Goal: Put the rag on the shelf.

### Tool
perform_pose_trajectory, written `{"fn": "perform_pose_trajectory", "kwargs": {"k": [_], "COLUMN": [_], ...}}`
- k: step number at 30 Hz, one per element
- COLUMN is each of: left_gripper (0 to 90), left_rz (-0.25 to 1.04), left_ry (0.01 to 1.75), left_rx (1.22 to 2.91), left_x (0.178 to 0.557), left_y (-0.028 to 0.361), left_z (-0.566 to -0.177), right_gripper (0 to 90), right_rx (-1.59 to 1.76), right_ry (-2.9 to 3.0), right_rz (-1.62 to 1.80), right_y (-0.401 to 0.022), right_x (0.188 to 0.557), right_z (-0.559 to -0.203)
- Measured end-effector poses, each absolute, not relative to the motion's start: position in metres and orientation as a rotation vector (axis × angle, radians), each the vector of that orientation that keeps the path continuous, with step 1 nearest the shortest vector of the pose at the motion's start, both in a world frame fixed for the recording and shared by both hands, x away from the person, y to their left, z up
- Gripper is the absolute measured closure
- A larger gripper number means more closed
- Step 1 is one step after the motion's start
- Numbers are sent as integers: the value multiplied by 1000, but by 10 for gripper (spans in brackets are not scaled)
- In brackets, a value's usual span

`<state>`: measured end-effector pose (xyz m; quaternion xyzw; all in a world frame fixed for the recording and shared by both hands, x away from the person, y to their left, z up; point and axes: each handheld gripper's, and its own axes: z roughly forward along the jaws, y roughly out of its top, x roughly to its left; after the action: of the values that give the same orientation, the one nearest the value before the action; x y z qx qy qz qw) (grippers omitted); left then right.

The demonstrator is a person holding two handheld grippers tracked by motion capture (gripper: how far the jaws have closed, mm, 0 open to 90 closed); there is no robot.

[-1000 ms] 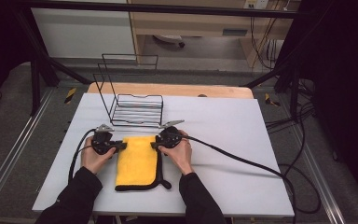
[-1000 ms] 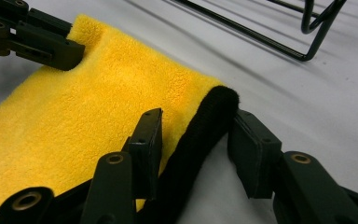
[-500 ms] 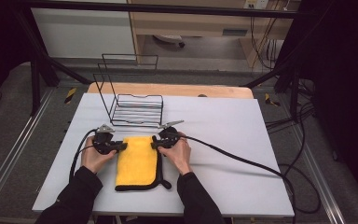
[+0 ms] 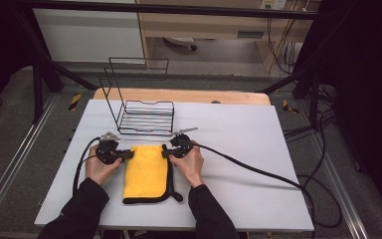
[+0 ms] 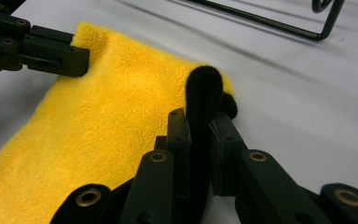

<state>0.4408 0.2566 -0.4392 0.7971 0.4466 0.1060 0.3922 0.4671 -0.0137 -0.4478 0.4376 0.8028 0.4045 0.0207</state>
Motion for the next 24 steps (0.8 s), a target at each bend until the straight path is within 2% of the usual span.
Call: {"fn": "perform_pose_trajectory", "kwargs": {"k": [24], "left_gripper": [837], "left_rz": [336], "left_ry": [1014], "left_rx": [1955], "left_x": [416], "left_y": [262], "left_z": [-399], "right_gripper": [808], "right_rx": [1192], "right_ry": [2383], "right_rz": [1435], "right_y": [-23], "right_x": [441], "right_z": [-413]}}
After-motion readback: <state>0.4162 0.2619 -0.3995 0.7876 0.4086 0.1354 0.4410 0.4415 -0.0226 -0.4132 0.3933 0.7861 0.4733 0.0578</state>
